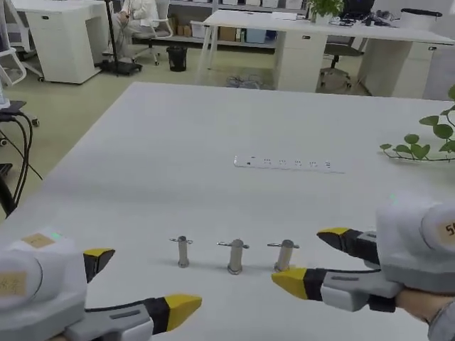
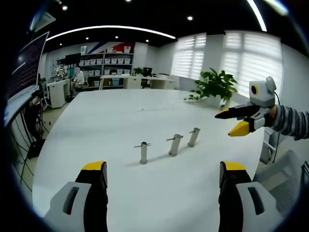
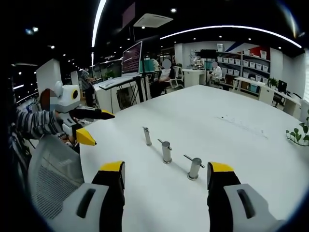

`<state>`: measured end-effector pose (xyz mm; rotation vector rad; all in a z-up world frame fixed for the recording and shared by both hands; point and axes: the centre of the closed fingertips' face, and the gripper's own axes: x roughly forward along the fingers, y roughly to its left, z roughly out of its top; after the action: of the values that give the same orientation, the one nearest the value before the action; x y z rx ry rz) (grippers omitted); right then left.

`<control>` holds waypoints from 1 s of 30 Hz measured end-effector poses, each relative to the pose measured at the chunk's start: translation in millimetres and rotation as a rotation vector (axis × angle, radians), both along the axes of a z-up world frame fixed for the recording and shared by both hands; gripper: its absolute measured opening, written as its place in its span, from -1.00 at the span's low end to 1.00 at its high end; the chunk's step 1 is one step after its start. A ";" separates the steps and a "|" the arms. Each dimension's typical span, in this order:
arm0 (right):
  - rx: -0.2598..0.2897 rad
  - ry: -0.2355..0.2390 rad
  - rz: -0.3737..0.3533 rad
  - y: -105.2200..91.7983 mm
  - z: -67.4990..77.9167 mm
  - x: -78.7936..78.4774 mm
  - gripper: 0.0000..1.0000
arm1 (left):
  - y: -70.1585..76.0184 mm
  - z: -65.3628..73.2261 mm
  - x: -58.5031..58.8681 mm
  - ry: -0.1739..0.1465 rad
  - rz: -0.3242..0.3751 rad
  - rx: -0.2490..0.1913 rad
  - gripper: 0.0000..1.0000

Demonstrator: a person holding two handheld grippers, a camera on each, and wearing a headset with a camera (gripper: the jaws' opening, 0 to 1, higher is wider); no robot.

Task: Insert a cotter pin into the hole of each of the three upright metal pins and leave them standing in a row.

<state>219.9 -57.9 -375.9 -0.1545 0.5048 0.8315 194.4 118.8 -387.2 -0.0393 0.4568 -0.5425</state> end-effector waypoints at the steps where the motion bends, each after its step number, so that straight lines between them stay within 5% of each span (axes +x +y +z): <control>1: 0.006 -0.001 -0.013 -0.7 -0.4 -1.9 0.36 | 0.1 0.2 -0.9 0.000 -0.001 0.000 0.95; 12: 0.075 -0.029 -0.125 4.3 -4.2 -29.5 0.46 | 7.2 -3.1 -8.0 -0.014 0.029 0.016 0.97; 25: 0.089 -0.094 -0.178 11.7 -9.9 -36.4 0.47 | 4.4 -20.1 -11.8 -0.008 0.053 0.019 0.95; 30: 0.105 -0.120 -0.194 9.0 -11.8 -36.4 0.43 | -0.9 -23.8 -10.5 -0.017 0.031 0.053 0.92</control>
<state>183.5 -48.9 -387.7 -0.0568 0.3564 0.6533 183.8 118.0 -411.1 0.0091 0.4533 -0.4996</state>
